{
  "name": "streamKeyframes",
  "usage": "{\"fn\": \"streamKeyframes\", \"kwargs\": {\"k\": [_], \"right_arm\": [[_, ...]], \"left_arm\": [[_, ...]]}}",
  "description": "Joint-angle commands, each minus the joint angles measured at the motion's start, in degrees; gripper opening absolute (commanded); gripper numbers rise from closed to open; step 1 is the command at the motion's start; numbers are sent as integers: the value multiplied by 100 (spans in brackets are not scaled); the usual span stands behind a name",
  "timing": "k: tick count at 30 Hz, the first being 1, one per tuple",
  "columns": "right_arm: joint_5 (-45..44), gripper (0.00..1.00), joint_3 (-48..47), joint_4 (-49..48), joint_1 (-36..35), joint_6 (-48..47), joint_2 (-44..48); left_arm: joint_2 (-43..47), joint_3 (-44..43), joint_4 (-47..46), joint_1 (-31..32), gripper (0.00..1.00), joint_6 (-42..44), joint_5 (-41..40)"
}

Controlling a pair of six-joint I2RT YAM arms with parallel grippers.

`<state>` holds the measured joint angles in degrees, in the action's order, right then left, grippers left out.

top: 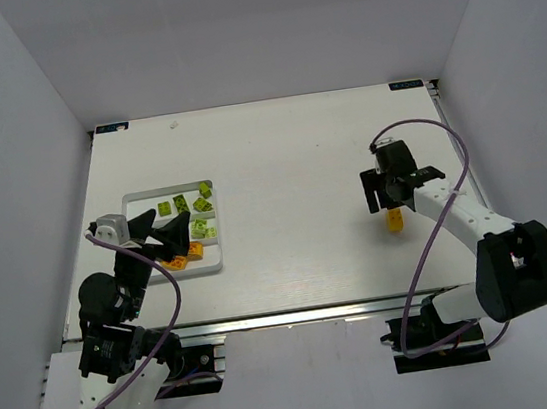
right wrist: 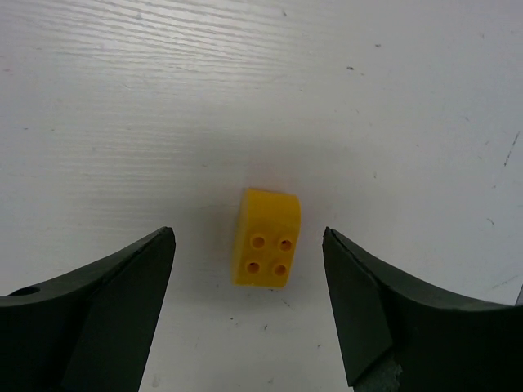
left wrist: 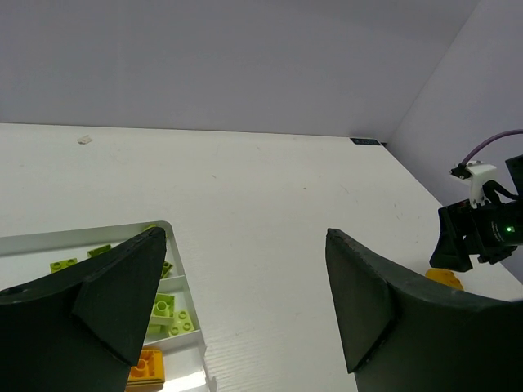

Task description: Sort the legos into containers by color

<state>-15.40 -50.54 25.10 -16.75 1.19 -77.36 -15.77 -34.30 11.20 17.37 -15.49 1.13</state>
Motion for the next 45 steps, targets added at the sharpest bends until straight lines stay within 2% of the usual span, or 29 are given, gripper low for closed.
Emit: {"fn": "streamKeyframes", "kwargs": {"k": [1,7,15,23,26,27,28,30,34,35,37,38,40,43,45], "right_arm": [[-367,78,123,-278,172,303,-50],[-315,74,80,-199,401,461,-498],[282,67,1,-76,647,514,-912],[1046,34,27,12,717,399,-886],[1450,17,-245,223,665,303,-938],[1687,7,-428,293,673,155,-965],[1855,2,-543,346,647,84,-982],[2460,0,-928,442,516,-310,-1035],[3846,0,-1808,609,86,-988,-1167],[3921,0,-2019,575,-333,-1050,-1298],[4114,0,-2728,592,-679,-1496,-1500],[4063,0,-2968,566,-1280,-1551,-1788],[4001,0,-3782,644,-1854,-1936,-2176],[3983,0,-4646,689,-2639,-2167,-3081],[4018,0,-5831,925,-3033,-2255,-3933]], "left_arm": [[-14,11,-127,-31,88,11,160],[48,12,-144,-31,88,19,177],[56,20,-153,-31,88,28,213],[56,20,-162,-31,88,28,213],[74,20,-153,-31,88,28,195],[74,20,-162,-31,88,28,186],[83,20,-162,-31,88,28,169],[100,20,-153,-31,88,28,125],[232,29,-136,-31,88,28,-16],[267,38,-153,-31,88,28,-33],[355,90,-197,-31,88,28,-207],[381,108,-215,-31,88,28,-218],[382,134,-232,-31,88,37,-209],[373,135,-267,-31,87,89,-157],[373,152,-268,-31,87,116,-157]]}}
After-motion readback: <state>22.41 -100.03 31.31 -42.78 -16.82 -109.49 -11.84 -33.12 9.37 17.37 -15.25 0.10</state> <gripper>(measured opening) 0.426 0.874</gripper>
